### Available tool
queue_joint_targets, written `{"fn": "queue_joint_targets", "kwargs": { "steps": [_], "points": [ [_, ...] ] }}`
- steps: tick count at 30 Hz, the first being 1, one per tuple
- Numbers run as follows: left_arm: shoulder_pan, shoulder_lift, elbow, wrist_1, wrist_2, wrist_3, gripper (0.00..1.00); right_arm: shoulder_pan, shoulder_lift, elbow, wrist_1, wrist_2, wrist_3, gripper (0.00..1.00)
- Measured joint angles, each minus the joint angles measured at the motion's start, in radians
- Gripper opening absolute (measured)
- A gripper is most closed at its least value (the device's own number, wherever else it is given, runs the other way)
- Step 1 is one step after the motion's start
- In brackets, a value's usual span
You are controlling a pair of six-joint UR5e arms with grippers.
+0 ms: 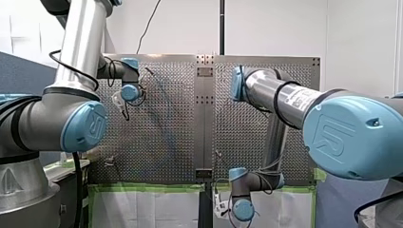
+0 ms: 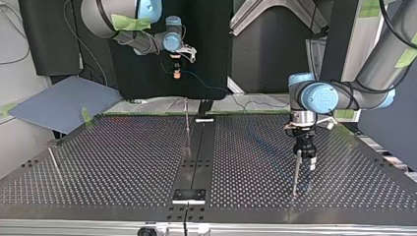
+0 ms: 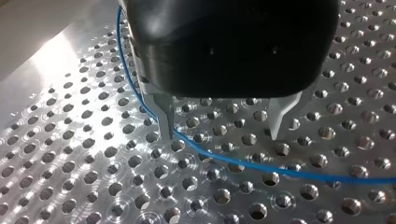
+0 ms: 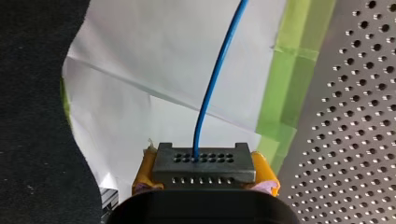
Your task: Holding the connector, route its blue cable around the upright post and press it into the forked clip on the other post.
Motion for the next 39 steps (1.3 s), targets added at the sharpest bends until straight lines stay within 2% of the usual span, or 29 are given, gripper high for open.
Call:
{"fn": "queue_joint_targets", "kwargs": {
  "steps": [6,14,21,27,35,39],
  "points": [
    [0.0,0.0,0.0,-0.001,-0.007,0.0,1.0,-0.004,-0.055,0.01,0.041,-0.001,-0.006,0.0],
    [0.0,0.0,0.0,0.0,-0.009,-0.001,1.0,-0.02,-0.125,0.07,0.038,-0.008,-0.01,0.0],
    [0.001,0.0,0.0,-0.001,-0.009,-0.001,1.0,-0.04,-0.19,0.135,0.081,-0.011,-0.041,0.0],
    [0.001,0.0,0.0,-0.003,-0.01,-0.002,1.0,-0.055,-0.248,0.185,0.103,-0.016,-0.048,0.0],
    [0.001,0.0,0.0,-0.007,-0.017,-0.003,1.0,-0.07,-0.317,0.195,0.114,-0.03,-0.054,0.0],
    [0.001,0.0,0.0,-0.009,-0.018,-0.003,1.0,-0.081,-0.355,0.195,0.12,-0.056,-0.058,0.0]
  ]
}}
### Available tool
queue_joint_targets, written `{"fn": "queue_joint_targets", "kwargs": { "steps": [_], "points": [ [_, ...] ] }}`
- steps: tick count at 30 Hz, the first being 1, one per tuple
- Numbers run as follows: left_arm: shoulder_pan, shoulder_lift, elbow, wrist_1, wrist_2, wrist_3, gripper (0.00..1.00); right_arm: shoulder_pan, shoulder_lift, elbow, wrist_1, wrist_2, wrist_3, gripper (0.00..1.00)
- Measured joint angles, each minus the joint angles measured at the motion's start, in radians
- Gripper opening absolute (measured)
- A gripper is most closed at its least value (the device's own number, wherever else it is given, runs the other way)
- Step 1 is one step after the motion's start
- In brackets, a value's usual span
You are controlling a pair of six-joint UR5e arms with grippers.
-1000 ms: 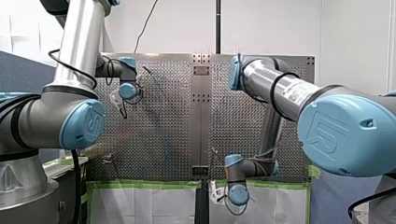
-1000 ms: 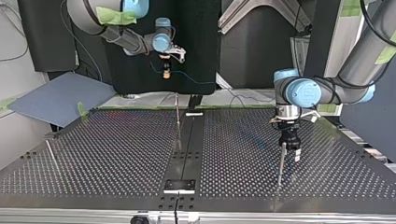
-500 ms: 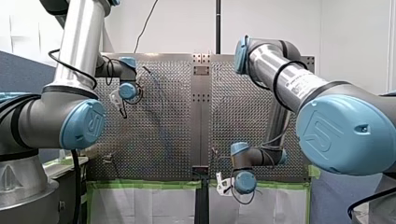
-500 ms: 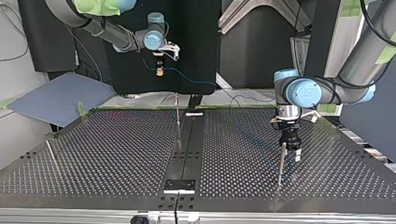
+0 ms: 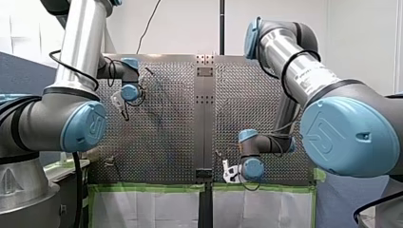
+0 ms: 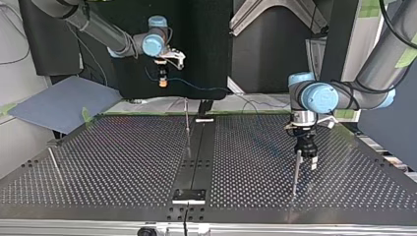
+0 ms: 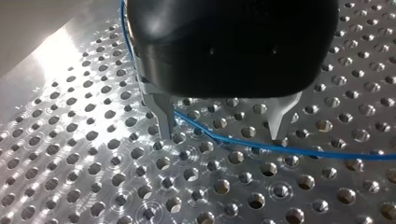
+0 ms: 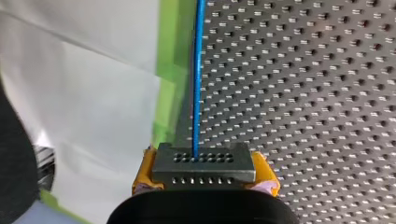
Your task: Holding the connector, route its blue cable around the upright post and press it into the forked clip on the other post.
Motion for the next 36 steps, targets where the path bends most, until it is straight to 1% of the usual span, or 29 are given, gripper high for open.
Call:
{"fn": "queue_joint_targets", "kwargs": {
  "steps": [2,4,9,13,17,21,28,30,33,36],
  "points": [
    [0.0,0.0,0.0,-0.001,0.0,0.0,1.0,-0.007,-0.018,0.0,0.003,-0.016,-0.005,0.0],
    [0.0,0.0,0.0,-0.002,-0.001,0.0,1.0,-0.017,-0.036,0.003,0.007,-0.034,-0.013,0.0],
    [0.0,0.0,0.0,-0.004,-0.006,0.0,1.0,-0.043,-0.08,0.009,0.019,-0.077,-0.04,0.0],
    [0.0,0.0,0.0,-0.006,-0.009,0.0,1.0,-0.06,-0.117,0.015,0.022,-0.114,-0.049,0.0],
    [0.0,0.0,0.0,-0.007,-0.009,0.0,1.0,-0.077,-0.156,0.031,0.01,-0.153,-0.047,0.0],
    [0.0,0.0,0.0,-0.009,-0.009,0.0,1.0,-0.091,-0.194,0.05,-0.012,-0.191,-0.037,0.0],
    [0.0,0.0,0.0,-0.011,-0.009,0.0,1.0,-0.103,-0.257,0.067,-0.021,-0.254,-0.032,0.0],
    [-0.001,0.0,0.0,-0.011,-0.009,0.0,1.0,-0.105,-0.269,0.075,-0.028,-0.273,-0.032,0.0],
    [-0.001,0.0,0.0,-0.012,-0.009,0.0,1.0,-0.109,-0.275,0.09,-0.044,-0.299,-0.029,0.0],
    [-0.001,0.0,0.0,-0.014,-0.009,0.0,1.0,-0.113,-0.274,0.105,-0.061,-0.313,-0.026,0.0]
  ]
}}
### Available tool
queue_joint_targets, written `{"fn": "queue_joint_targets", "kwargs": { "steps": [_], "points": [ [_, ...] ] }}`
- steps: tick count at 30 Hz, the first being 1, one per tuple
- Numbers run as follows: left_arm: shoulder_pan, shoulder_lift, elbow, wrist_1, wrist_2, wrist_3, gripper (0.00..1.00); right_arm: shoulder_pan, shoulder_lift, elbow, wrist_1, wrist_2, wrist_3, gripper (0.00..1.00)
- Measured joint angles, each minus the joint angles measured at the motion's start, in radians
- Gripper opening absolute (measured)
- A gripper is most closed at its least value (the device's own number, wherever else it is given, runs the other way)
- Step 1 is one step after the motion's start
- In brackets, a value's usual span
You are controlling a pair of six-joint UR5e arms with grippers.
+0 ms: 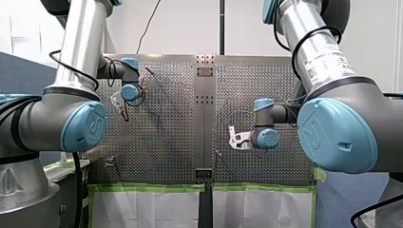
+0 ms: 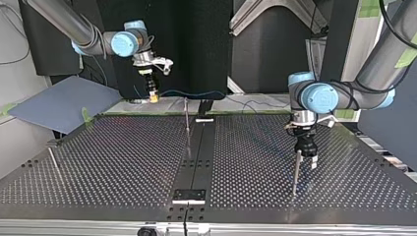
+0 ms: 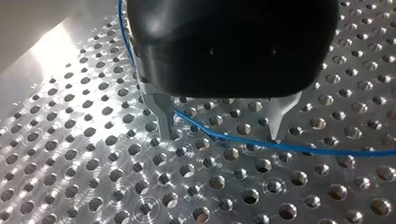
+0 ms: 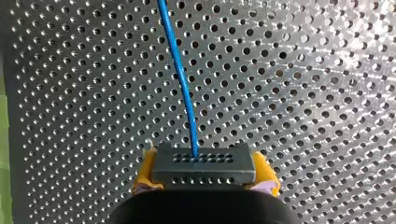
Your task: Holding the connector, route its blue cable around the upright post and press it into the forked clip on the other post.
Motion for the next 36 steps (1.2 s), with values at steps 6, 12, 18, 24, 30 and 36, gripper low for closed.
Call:
{"fn": "queue_joint_targets", "kwargs": {
  "steps": [6,12,18,24,30,36],
  "points": [
    [0.0,0.0,0.0,-0.001,0.0,0.0,1.0,-0.008,0.023,0.011,-0.017,-0.003,-0.003,0.0],
    [0.0,0.0,0.0,-0.002,0.0,0.0,1.0,-0.02,0.065,0.014,-0.027,0.006,-0.005,0.0],
    [0.0,0.0,0.0,-0.002,-0.004,0.0,1.0,-0.035,0.092,0.02,-0.046,0.013,-0.002,0.0],
    [-0.001,0.0,0.0,-0.006,-0.006,0.0,1.0,-0.047,0.107,0.021,-0.056,0.014,0.001,0.0],
    [-0.008,0.001,0.0,-0.046,-0.02,0.004,1.0,-0.054,0.109,0.022,-0.057,0.014,0.003,0.0],
    [-0.03,0.015,-0.003,-0.097,-0.065,0.007,1.0,-0.055,0.109,0.021,-0.057,0.014,0.003,0.0]
  ]
}}
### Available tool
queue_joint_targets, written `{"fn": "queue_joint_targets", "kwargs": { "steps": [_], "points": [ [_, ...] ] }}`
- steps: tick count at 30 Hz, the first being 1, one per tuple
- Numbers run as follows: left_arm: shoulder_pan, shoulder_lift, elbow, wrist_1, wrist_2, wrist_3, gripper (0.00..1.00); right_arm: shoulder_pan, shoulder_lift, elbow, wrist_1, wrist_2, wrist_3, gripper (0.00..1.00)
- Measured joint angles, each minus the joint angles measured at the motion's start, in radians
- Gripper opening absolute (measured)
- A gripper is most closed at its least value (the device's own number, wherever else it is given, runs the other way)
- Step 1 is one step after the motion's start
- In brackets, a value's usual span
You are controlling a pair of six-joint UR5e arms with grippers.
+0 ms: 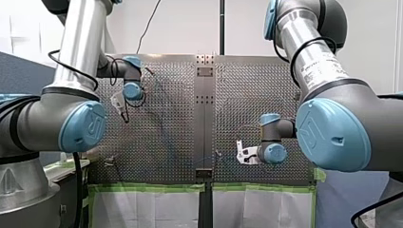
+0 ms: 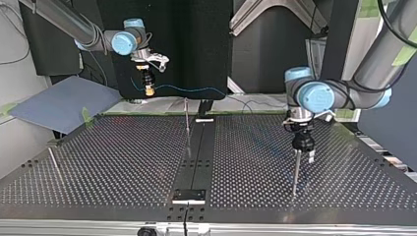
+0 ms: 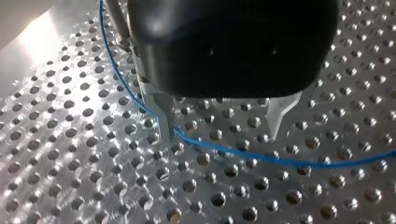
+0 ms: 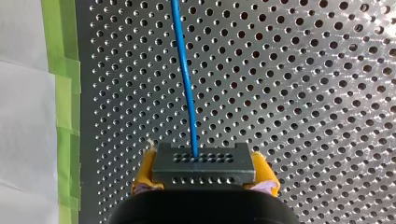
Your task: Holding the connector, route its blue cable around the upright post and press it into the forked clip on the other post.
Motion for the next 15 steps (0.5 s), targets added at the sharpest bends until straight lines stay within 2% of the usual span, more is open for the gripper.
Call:
{"fn": "queue_joint_targets", "kwargs": {
  "steps": [5,10,15],
  "points": [
    [-0.011,0.014,-0.007,-0.041,-0.028,-0.002,1.0,0.0,0.0,0.0,-0.001,0.0,0.001,0.0],
    [-0.035,0.052,-0.044,-0.086,-0.041,-0.029,1.0,0.0,0.0,0.0,-0.003,0.0,0.001,0.0],
    [-0.042,0.096,-0.087,-0.13,-0.075,-0.011,1.0,0.0,0.0,0.0,-0.005,-0.001,0.0,0.0]
  ]
}}
